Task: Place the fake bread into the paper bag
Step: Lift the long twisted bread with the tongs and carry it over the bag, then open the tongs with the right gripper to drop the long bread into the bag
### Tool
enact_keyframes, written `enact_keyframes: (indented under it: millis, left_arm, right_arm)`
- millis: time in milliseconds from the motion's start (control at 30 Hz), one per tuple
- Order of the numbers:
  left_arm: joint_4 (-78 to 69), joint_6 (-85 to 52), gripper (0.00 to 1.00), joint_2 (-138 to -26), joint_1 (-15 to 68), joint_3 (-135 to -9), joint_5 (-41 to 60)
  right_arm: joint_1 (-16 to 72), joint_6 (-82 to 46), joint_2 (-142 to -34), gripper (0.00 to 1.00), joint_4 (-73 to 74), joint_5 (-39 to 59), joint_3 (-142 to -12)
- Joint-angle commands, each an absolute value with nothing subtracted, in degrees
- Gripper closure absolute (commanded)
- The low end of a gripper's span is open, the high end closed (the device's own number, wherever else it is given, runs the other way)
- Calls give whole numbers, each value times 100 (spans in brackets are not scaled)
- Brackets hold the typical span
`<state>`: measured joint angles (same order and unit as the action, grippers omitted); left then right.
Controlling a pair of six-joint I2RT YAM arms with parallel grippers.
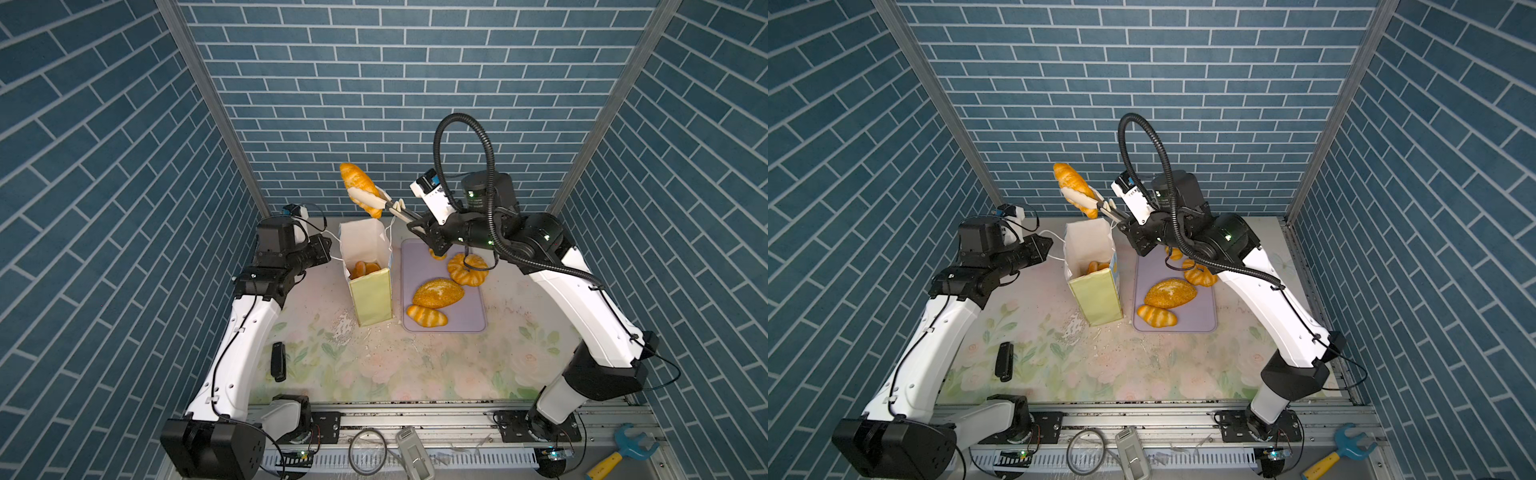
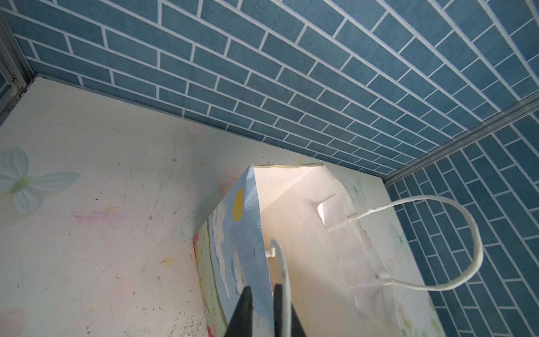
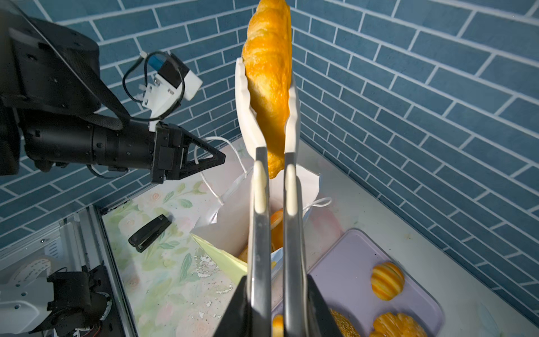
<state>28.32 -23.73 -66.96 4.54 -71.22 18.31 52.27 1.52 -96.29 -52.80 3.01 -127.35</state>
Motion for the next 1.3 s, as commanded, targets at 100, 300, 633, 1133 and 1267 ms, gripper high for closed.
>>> enact_keyframes:
  millis: [100, 300, 633, 1133, 1267]
  left_arm:
    - [2724, -2355, 84, -6551, 475, -7052, 1882]
    - [2747, -2362, 83, -6565, 475, -7040, 1872]
    - [2769, -2371, 83, -6547, 475, -7043, 1866]
    - [2786, -2365, 84, -6601, 475, -7111, 1895]
    - [2777, -2375, 84, -6609, 475, -7102, 1914]
  right_arm:
    - [5440, 473, -9927, 73, -5579, 13, -12723]
    - [5528, 448, -10156, 72, -5846, -163, -12665]
    - [5555, 500, -10296, 60, -6096, -513, -12479]
    - [5581, 659, -9959, 55, -5654, -696, -13038]
    - [5521, 646, -9866, 57, -5670, -1280, -13254]
